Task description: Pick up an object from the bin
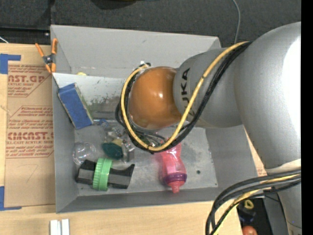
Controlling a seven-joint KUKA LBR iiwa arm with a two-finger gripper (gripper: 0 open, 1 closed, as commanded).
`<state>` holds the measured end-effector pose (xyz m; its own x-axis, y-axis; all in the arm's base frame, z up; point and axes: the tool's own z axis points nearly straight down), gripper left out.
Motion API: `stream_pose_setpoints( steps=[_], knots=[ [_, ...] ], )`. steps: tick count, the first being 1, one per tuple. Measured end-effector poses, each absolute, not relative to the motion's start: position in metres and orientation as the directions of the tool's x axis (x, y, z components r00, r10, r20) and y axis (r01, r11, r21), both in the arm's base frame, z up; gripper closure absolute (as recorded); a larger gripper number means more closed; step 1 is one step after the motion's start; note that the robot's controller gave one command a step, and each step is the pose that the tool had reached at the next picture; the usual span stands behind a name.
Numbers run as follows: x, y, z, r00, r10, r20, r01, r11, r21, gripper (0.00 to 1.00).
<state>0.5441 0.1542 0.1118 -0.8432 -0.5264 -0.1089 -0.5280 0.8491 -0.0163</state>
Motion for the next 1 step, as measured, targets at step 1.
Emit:
stream_pose_setpoints(
  steps=[1],
  knots=[
    [0.5504,0.1393,0.2070,-0.798,-0.590,-0.119,-0.591,0.806,-0.035,1.00]
  ],
)
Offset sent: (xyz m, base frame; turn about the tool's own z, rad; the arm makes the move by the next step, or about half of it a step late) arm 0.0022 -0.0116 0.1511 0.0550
